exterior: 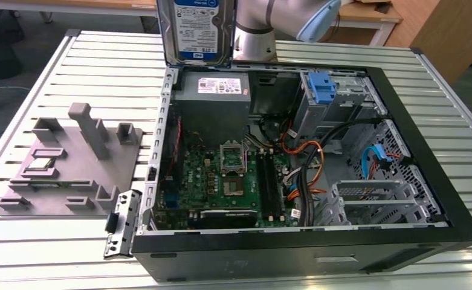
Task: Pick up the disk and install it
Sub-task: 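Pick up the disk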
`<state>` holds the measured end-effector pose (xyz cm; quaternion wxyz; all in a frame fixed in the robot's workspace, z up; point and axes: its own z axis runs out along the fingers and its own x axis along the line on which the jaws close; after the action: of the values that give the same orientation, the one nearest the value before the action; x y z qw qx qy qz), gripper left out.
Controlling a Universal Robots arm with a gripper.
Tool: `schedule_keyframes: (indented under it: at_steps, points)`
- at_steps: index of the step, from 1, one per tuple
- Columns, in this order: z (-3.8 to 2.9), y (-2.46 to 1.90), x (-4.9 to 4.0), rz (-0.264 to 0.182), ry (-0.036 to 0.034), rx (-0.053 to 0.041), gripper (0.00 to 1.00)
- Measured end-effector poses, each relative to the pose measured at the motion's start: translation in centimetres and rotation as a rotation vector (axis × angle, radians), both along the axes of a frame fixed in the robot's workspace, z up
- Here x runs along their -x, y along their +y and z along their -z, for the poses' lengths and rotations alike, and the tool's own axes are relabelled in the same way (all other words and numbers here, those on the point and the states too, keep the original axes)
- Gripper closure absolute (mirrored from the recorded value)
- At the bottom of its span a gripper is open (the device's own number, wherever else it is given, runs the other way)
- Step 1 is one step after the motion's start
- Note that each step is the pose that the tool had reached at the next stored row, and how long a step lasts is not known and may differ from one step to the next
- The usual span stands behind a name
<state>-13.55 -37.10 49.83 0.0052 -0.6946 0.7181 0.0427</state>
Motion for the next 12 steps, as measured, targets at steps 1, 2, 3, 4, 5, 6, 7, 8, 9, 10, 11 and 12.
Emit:
schedule_keyframes:
  at_steps: [1, 2, 3, 4, 5, 6, 7, 8, 9, 10, 11, 12]
  points:
    - [0.00, -0.01, -0.04, 0.000, 0.0000, 0.0000, 0.65]
    - [0.01, -0.01, -0.12, 0.000, -0.0001, -0.0001, 0.65]
    - [0.01, 0.00, -0.25, 0.000, -0.0001, -0.0002, 0.65]
    - [0.01, 0.00, -0.39, 0.000, 0.0000, 0.0000, 0.65]
    - [0.01, 0.00, -0.54, 0.000, 0.0000, -0.0001, 0.65]
    - [0.01, 0.00, -0.72, 0.000, -0.0001, -0.0001, 0.65]
    - [0.01, 0.00, -0.90, 0.000, 0.0000, -0.0001, 0.65]
    - [0.02, 0.00, -1.09, 0.000, -0.0001, 0.0000, 0.65]
    - [0.02, 0.00, -1.28, 0.000, 0.0000, -0.0001, 0.65]
    - [0.02, 0.00, -1.49, 0.000, -0.0001, -0.0001, 0.65]
    - [0.02, 0.00, -1.66, 0.000, -0.0001, -0.0001, 0.65]
    - [0.02, -0.01, -1.73, 0.000, 0.0000, 0.0001, 0.65]
